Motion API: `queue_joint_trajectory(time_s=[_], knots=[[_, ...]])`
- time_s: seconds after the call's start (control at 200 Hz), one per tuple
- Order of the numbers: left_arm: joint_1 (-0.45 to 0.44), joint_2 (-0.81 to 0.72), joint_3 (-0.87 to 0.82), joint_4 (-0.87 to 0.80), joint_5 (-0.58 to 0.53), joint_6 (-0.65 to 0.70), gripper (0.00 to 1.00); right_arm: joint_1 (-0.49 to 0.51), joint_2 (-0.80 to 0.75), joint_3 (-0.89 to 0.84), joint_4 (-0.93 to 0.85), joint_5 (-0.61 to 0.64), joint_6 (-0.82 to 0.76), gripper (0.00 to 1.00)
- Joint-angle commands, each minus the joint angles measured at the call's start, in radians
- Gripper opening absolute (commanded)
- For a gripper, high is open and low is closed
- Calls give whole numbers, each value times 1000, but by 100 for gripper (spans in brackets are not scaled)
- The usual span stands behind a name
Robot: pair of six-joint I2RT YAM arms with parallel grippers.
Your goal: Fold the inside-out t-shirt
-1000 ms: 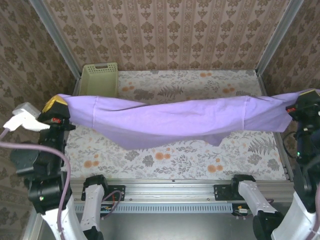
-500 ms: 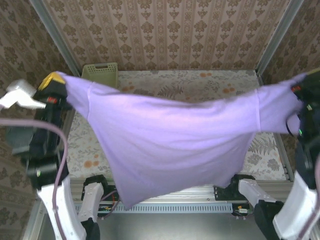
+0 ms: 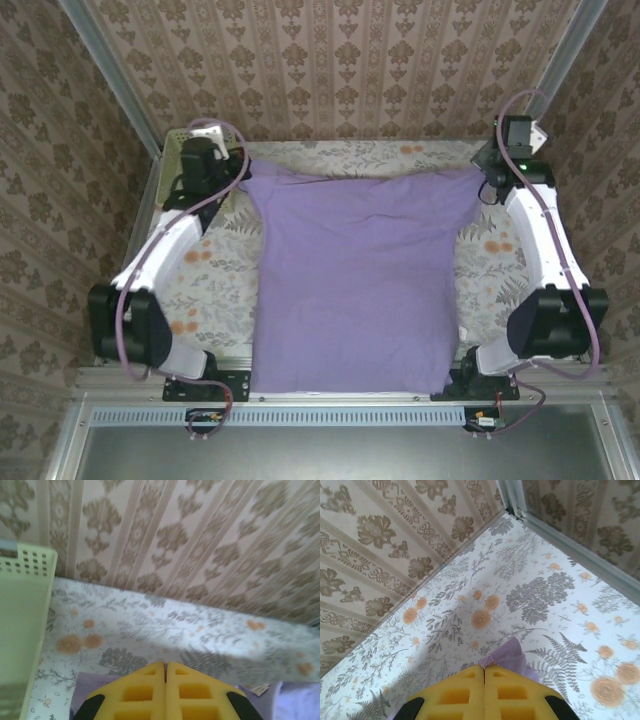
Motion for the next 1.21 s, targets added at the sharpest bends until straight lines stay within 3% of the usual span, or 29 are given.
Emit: queue_joint_trajectory(time_s=[0.0, 0.265, 0.3, 0.34, 0.385, 0.425, 0.47, 0.55, 0.65, 0.775, 0.94, 1.11, 1.2], knots=[[-14, 120, 101, 74, -85, 65, 0, 8, 90, 34, 97, 59, 5, 0], [-33, 381, 303, 60, -234, 153, 0, 10, 359, 252, 57, 113, -34, 1], [-35, 410, 341, 42, -239, 166, 2, 10, 393, 296, 40, 114, -41, 11], [-34, 446, 394, 5, -244, 180, 8, 10, 431, 352, 13, 114, -48, 30], [-33, 483, 467, -57, -251, 194, 23, 10, 468, 414, -26, 118, -57, 54], [-35, 513, 533, -126, -267, 208, 41, 12, 489, 461, -57, 126, -60, 69], [-35, 538, 613, -217, -298, 214, 56, 15, 497, 495, -81, 128, -68, 77], [-35, 544, 708, -360, -328, 212, 72, 30, 465, 490, -95, 121, -102, 86], [-36, 485, 731, -480, -303, 184, 79, 67, 381, 416, -100, 99, -156, 88], [-58, 341, 605, -534, -242, 128, 81, 129, 224, 235, -109, 57, -175, 89], [-144, 129, 326, -543, -267, 30, 83, 262, 7, -69, -133, -17, -136, 89], [-285, -121, -18, -509, -374, -33, 83, 469, -129, -353, -169, -52, -86, 92], [-341, -261, -218, -471, -372, -79, 84, 598, -191, -479, -204, -35, -46, 94]])
